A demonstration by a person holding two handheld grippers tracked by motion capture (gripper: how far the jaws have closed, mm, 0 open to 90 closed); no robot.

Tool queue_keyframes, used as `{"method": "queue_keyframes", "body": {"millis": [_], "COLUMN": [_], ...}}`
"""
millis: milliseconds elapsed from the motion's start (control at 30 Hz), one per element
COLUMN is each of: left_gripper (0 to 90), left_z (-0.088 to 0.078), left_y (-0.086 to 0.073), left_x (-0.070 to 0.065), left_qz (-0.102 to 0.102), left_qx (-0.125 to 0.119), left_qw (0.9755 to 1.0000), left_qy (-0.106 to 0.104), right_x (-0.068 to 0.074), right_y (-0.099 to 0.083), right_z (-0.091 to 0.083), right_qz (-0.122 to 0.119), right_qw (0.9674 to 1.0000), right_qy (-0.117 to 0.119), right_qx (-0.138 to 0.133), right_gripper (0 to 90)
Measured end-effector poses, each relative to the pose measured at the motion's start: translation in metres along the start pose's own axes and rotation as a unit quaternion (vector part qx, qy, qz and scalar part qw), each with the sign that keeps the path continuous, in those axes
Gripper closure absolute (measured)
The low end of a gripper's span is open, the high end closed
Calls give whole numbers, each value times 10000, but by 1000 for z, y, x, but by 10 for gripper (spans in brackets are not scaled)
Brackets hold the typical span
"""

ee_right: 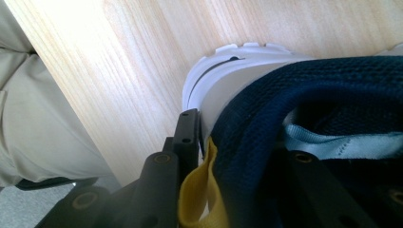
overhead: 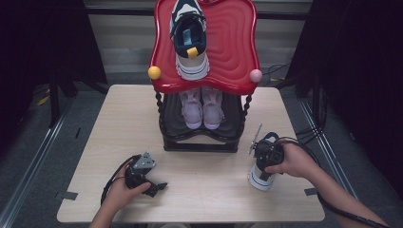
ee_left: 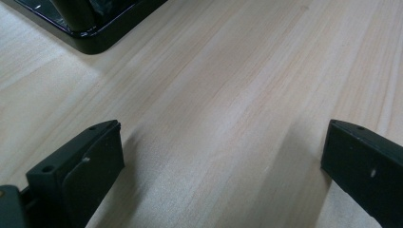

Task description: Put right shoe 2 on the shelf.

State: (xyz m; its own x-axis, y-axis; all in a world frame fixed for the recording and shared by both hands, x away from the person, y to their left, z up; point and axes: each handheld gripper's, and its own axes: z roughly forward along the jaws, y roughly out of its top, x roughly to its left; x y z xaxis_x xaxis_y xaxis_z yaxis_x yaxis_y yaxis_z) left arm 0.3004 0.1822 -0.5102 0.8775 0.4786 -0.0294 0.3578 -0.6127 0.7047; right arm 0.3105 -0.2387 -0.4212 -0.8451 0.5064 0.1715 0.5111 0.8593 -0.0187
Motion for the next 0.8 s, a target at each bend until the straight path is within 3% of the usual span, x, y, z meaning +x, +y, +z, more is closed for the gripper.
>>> {"method": "queue_keyframes", "body": {"millis": [467, 633, 667, 800], "left_gripper": [0, 0, 0, 0], "left_z": [0, 0, 0, 0], "left_y": [0, 0, 0, 0], "left_x": [0, 0, 0, 0], "left_qz": [-20, -20, -5, -2], "left_qx": [27, 14, -10, -8], "left_qw": [10000, 10000, 10000, 10000], "left_qy": [5, -12, -17, -17], "right_x": [0, 1, 0, 1], "right_y": [-6, -7, -7, -4], "right_z": [-3, -3, -3, -2], "right_qz": [-71, -15, -87, -105], "right_qw": [9999, 9998, 9998, 9999], "right_qy": [-8, 60, -16, 56], "right_qx": [-131, -173, -166, -113], "right_gripper": [656, 672, 674, 697]}}
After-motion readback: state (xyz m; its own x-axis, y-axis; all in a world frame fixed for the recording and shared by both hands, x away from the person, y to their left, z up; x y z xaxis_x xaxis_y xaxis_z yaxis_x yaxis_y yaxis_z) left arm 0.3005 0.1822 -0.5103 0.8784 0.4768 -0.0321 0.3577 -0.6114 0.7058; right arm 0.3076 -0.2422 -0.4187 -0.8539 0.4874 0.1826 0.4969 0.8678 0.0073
